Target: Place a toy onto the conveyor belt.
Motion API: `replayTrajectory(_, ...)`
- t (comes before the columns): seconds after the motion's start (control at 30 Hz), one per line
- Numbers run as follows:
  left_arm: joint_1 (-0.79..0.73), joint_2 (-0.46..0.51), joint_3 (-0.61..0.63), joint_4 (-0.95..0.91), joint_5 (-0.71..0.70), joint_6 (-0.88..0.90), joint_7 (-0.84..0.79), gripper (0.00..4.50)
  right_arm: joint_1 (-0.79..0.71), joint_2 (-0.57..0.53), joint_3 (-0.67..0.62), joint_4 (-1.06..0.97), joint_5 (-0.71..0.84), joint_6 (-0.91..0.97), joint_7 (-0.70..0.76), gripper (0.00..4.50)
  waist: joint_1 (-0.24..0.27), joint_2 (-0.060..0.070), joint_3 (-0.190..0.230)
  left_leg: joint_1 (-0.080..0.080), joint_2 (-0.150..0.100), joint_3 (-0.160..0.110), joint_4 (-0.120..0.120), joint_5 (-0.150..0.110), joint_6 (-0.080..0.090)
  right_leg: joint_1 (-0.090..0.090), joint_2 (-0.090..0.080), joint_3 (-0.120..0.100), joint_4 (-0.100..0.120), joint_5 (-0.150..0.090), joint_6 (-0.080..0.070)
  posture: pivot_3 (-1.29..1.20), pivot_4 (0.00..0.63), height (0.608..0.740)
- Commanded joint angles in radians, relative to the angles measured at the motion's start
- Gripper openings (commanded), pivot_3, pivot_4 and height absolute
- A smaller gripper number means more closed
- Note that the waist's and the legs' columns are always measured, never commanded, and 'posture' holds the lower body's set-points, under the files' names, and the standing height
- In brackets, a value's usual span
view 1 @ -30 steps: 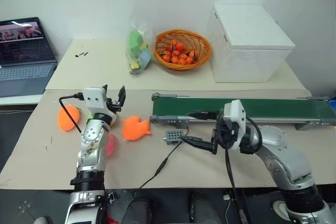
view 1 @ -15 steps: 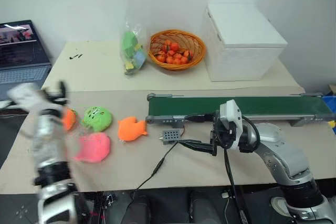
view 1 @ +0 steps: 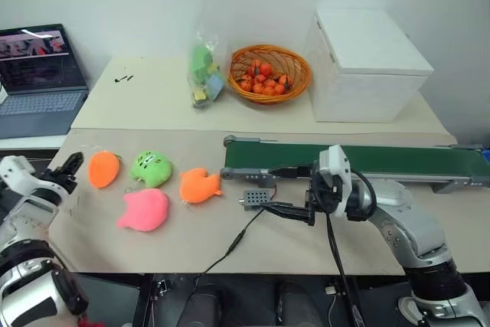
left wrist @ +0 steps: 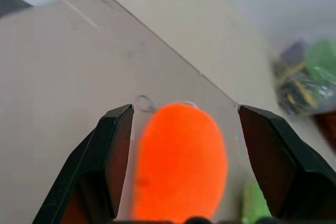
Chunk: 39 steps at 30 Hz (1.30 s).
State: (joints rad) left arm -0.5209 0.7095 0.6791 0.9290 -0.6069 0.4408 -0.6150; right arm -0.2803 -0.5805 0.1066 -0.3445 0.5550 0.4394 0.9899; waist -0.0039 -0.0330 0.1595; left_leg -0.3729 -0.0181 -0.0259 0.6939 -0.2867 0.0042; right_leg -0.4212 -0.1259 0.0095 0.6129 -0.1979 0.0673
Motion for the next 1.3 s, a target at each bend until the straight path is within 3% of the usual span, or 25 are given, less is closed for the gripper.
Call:
replayTrajectory(0.03,-0.014,0.029,-0.033,0.097,0.034,-0.023,-0.073,3.40,0.006,-0.008,-0.039,-0.047,0.019,-0.003,-0.010,4.50,-0.013,0.000,0.000,0.000,0.000,0.000,0.000,0.000,0.000,0.000,0.000,0.000,0.001,0.000,0.000,0.00,0.150,0.727)
replayTrajectory(0.2,-0.021,0.027,-0.037,0.173,0.052,-0.081,-0.085,3.40,0.027,-0.014,-0.059,-0.071,0.030,0.004,-0.028,4.50,-0.014,0.000,0.000,0.000,0.000,0.000,0.000,0.000,0.000,-0.001,0.000,0.001,0.001,0.000,0.000,0.00,0.150,0.727)
replayTrajectory(1.3,0.021,0.065,0.032,0.245,0.038,-0.149,-0.059,3.40,0.023,-0.007,-0.074,-0.065,0.024,-0.008,-0.074,4.50,-0.011,0.000,0.000,0.000,0.001,-0.001,0.000,0.000,0.000,-0.001,0.000,0.001,0.001,0.000,0.000,0.00,0.150,0.727)
